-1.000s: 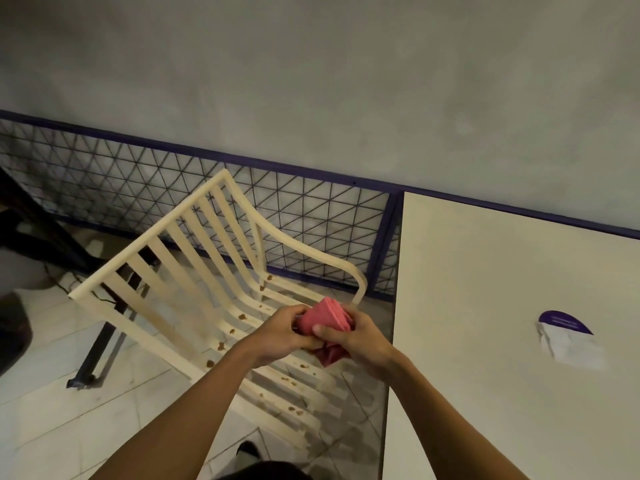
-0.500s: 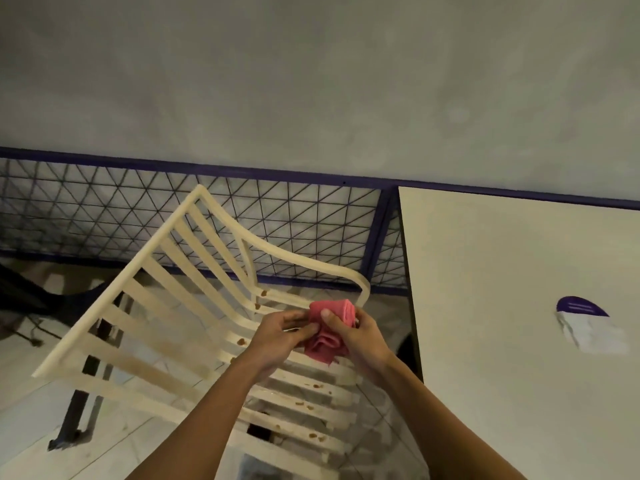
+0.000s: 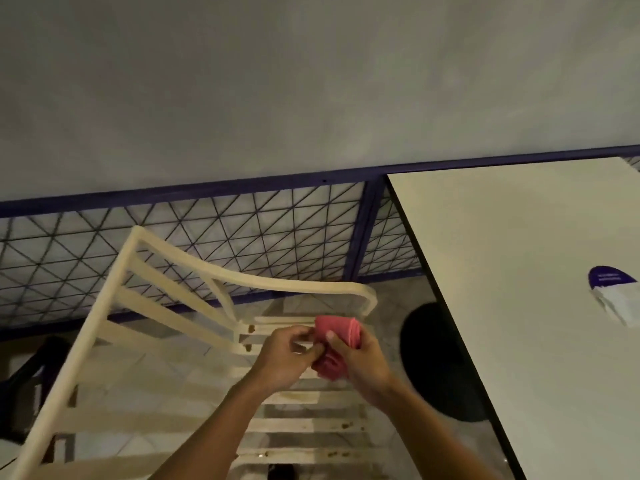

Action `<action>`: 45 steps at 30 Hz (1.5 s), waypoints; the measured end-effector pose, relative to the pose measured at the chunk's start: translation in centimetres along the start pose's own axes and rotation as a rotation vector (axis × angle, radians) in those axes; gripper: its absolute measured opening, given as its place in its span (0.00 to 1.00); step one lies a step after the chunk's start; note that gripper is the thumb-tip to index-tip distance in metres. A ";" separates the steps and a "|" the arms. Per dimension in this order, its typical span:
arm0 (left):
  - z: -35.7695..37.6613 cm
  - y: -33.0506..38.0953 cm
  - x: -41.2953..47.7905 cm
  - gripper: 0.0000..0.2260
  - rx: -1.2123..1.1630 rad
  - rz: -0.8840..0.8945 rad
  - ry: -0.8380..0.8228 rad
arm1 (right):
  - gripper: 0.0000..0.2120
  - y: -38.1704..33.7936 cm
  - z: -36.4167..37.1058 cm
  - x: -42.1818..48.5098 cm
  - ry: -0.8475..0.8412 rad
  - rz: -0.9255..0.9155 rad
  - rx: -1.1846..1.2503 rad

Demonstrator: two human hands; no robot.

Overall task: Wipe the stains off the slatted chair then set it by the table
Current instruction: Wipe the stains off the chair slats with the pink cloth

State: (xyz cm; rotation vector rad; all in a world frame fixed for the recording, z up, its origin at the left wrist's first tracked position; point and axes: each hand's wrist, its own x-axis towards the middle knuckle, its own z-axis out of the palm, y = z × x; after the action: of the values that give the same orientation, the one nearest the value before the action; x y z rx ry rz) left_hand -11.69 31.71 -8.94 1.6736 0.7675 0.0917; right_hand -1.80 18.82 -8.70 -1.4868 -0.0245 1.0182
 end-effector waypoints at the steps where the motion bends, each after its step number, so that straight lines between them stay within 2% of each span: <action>1: -0.2 -0.6 1.0 0.10 0.060 -0.011 -0.039 | 0.20 0.5 -0.5 0.8 0.042 0.004 0.012; 3: -0.7 -1.7 3.2 0.13 0.148 -0.046 -0.072 | 0.22 1.2 -1.8 2.4 0.088 0.025 -0.001; 5: -1.0 -2.7 5.6 0.14 0.203 -0.040 -0.063 | 0.20 1.8 -3.5 3.8 0.111 0.030 -0.043; 10: -1.0 -5.4 11.4 0.17 0.445 0.093 0.027 | 0.22 4.5 -7.5 8.6 0.180 0.017 -0.217; 15: 0.1 -7.4 16.8 0.18 0.770 0.254 0.144 | 0.15 8.1 -9.8 14.2 0.162 0.000 -0.350; 17: 0.7 -8.3 18.9 0.19 0.881 0.274 0.139 | 0.13 9.3 -10.6 16.5 0.164 -0.032 -0.447; 19: 1.1 -9.7 20.7 0.20 1.001 0.243 0.098 | 0.07 10.7 -11.8 18.6 0.115 -0.108 -0.620; 20: 1.2 -10.5 21.4 0.20 1.050 0.221 0.088 | 0.09 11.2 -12.0 19.6 0.144 -0.114 -0.722; 23: 1.3 -11.6 23.0 0.20 1.071 0.150 0.122 | 0.07 12.8 -13.5 22.0 0.174 -0.163 -0.767; 27: 1.8 -11.8 24.1 0.23 1.114 0.112 0.157 | 0.19 13.7 -14.6 24.6 0.233 -0.159 -0.796; 29: 2.0 -12.0 24.2 0.23 1.112 0.116 0.172 | 0.21 14.2 -14.9 25.6 0.248 -0.174 -0.855; 35: 2.0 -12.1 24.5 0.24 1.092 0.121 0.166 | 0.23 15.7 -15.2 27.6 0.072 -0.181 -1.002; 39: 2.1 -12.2 24.5 0.24 1.106 0.143 0.178 | 0.24 16.5 -14.9 27.7 0.005 -0.150 -0.967; 45: 2.2 -12.5 24.7 0.25 1.123 0.161 0.196 | 0.17 17.2 -15.5 28.2 -0.040 -0.242 -1.012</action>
State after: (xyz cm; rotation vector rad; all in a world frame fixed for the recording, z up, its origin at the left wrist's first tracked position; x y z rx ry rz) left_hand 3.08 43.51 -29.23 2.8235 0.8931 -0.0886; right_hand 15.17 18.46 -41.01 -2.2870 -0.8330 0.8585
